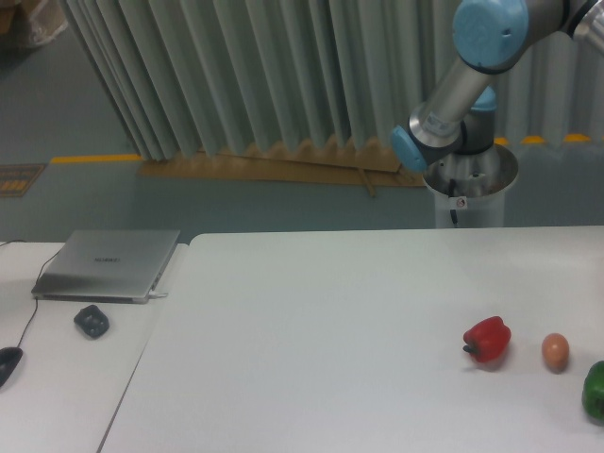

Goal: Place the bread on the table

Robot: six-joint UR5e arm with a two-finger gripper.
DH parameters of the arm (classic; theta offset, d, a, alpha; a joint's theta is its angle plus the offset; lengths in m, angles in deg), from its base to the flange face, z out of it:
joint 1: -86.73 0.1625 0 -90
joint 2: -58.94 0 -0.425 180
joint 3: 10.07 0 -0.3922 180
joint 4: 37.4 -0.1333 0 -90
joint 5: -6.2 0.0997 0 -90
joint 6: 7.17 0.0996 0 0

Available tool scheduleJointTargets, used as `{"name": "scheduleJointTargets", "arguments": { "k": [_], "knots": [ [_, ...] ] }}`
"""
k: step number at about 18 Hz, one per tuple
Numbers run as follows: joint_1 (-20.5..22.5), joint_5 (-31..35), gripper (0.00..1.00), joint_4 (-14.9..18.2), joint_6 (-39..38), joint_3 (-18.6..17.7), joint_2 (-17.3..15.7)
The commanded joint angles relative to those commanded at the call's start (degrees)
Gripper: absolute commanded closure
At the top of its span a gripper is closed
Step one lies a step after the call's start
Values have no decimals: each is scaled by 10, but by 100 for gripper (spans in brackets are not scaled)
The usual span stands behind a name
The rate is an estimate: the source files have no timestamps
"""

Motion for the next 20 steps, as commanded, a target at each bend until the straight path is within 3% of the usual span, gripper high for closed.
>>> {"name": "scheduleJointTargets", "arguments": {
  "k": [1, 2, 3, 8, 13, 16, 18, 20],
  "knots": [
    [1, 1, 53, 1, -2, -1, 0],
    [0, 1, 61, 1, -2, -1, 0],
    [0, 4, 79, 3, -4, -1, -3],
    [0, 8, 83, 9, -26, -1, -6],
    [-1, 5, 83, 49, -38, 0, -31],
    [-6, -10, 83, 107, -68, 2, -69],
    [-11, -34, 83, 163, -94, 3, -100],
    [-24, -41, 83, 187, -122, 3, -119]
  ]
}}
